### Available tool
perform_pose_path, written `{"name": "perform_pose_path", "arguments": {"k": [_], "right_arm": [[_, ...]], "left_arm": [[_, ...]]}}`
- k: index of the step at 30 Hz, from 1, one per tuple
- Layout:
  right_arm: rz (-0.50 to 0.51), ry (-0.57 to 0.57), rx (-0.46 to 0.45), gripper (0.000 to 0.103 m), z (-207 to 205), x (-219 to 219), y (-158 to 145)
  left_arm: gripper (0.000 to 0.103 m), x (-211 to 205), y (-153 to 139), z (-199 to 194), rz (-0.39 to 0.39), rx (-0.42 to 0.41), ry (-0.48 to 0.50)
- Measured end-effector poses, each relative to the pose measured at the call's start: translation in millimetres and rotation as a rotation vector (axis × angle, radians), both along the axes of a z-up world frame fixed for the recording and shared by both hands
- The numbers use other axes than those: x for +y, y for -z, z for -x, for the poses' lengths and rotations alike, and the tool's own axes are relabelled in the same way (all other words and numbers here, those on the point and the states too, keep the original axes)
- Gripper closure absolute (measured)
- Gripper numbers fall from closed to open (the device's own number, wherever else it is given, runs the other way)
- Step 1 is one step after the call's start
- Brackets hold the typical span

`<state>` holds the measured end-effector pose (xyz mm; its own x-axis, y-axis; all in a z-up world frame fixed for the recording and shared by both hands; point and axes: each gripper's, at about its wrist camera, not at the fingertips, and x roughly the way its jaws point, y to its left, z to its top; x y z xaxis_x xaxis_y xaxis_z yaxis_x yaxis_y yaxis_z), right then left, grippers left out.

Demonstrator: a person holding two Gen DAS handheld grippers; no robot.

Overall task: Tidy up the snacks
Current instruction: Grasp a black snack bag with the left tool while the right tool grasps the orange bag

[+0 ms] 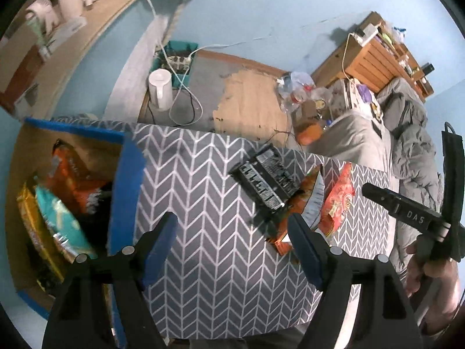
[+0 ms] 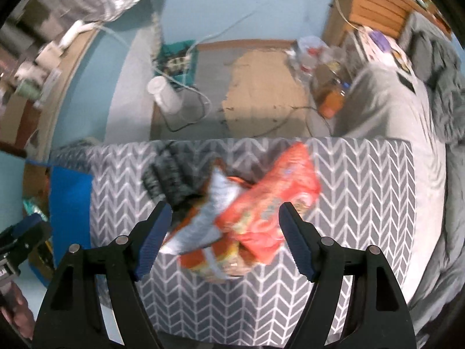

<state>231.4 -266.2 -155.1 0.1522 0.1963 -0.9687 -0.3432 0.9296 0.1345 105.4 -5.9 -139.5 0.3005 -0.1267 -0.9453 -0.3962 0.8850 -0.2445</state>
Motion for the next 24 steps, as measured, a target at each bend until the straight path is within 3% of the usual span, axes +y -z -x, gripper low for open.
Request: {"name": "perform_pose_path", "arguments": {"k": [6, 15, 24], "right_arm": [[0.02, 0.068, 0.034, 0.027, -22.5, -29.3, 17.8], [-0.019, 0.203, 0.131, 0.027, -44.6, -52.1, 57.2], [-0.057, 0.26, 0.199, 0.027, -53.3, -51.3, 79.8]], "left_arm": [[0.024, -18.9, 21.0, -28.5, 0.012, 0.043, 0.009], [0.024, -27.4, 62.1, -65.3, 0.079, 0.111, -0.069], [0.022, -22.2, 91.4, -87.4, 0.179, 0.135, -0.181]]}}
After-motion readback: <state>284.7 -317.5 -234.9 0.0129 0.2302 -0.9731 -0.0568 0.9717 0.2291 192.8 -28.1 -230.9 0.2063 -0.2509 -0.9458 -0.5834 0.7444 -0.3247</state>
